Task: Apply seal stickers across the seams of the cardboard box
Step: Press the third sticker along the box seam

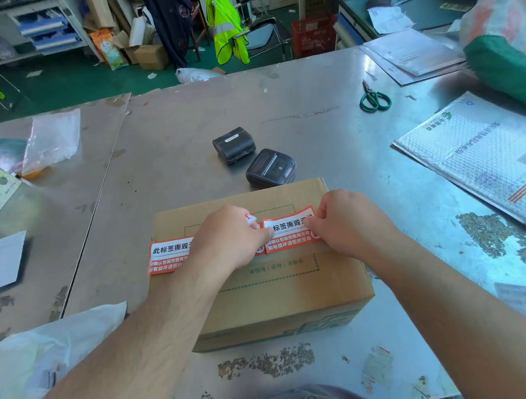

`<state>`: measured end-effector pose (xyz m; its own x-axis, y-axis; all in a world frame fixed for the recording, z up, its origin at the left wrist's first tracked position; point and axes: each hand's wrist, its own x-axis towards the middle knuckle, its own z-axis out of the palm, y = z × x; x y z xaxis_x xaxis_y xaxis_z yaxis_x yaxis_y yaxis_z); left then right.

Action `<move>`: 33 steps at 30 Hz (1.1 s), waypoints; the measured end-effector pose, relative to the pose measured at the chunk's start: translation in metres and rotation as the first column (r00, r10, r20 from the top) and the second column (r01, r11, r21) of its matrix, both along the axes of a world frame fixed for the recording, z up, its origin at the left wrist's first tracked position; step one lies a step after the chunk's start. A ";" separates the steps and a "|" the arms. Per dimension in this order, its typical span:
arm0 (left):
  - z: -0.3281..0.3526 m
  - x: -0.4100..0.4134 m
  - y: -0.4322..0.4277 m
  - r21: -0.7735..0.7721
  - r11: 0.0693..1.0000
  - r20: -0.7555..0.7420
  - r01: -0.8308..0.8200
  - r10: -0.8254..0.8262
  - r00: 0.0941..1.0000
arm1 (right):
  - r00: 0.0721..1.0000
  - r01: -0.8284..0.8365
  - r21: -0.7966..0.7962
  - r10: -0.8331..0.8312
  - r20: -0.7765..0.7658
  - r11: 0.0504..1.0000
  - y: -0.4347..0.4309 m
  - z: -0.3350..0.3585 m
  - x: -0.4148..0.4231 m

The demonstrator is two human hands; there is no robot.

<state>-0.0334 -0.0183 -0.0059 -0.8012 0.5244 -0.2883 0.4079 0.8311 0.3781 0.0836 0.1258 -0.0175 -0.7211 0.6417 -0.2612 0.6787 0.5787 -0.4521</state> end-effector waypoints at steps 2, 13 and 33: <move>-0.001 0.000 0.000 -0.013 1.000 -0.010 0.011 -0.011 1.000 | 1.000 0.004 0.006 -0.004 0.000 1.000 -0.001 -0.001 0.001; -0.006 -0.001 -0.002 0.012 1.000 -0.073 -0.026 0.027 0.997 | 0.999 0.040 0.061 -0.038 -0.034 0.997 -0.008 -0.002 0.003; -0.004 -0.006 0.008 -0.143 0.990 -0.148 0.010 -0.032 0.988 | 0.998 0.063 -0.086 -0.061 0.025 0.994 0.014 0.002 0.002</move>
